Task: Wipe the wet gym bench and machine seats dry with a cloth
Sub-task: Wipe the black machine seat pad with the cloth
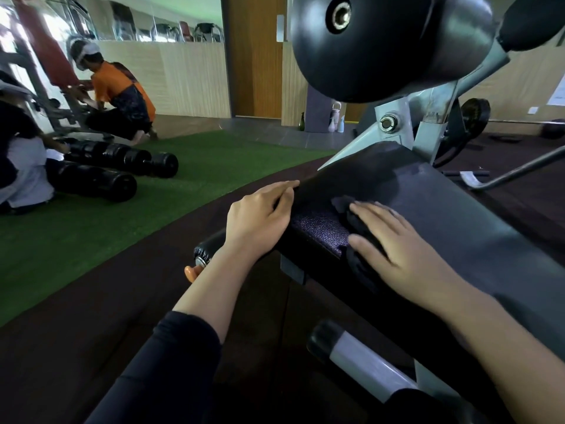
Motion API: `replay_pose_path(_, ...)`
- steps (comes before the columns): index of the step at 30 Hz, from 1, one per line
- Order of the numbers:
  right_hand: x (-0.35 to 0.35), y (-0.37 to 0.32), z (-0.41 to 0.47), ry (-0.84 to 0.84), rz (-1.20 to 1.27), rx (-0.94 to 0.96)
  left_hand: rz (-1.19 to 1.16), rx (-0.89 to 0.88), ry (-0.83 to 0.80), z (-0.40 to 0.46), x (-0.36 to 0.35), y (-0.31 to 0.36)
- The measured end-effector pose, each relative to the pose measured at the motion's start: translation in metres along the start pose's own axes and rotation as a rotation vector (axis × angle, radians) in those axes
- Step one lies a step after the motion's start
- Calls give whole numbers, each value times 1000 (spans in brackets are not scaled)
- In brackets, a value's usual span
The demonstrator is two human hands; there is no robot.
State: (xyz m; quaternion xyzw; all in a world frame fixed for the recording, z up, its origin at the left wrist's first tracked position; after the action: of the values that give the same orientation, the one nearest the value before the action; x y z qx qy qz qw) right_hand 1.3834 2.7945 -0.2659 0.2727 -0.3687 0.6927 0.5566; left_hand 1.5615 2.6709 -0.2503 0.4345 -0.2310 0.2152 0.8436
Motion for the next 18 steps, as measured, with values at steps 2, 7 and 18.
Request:
replay_pose_path(2,-8,-4,25,41,18,-45,-1,1,4,0,1,0)
replay_pose_path(7,-19,-46,24,68,-84,124,14,-5,1,1,0,-1)
replay_pose_path(18,-5,10,52,39,130,18,-53,12,-40,1,2,-4)
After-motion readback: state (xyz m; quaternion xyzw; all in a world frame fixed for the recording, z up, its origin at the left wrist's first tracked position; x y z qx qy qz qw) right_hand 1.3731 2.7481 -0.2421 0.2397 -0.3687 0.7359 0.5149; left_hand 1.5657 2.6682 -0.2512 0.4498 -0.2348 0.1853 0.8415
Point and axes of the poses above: each hand's wrist, its own z-axis towards the middle knuckle, its own x-axis out of the back of the hand, y = z × x, the point moved 2 cm from there along z, towards the middle knuckle, and after that the axes turned 8 degrees about y, right-handed, at the moved point
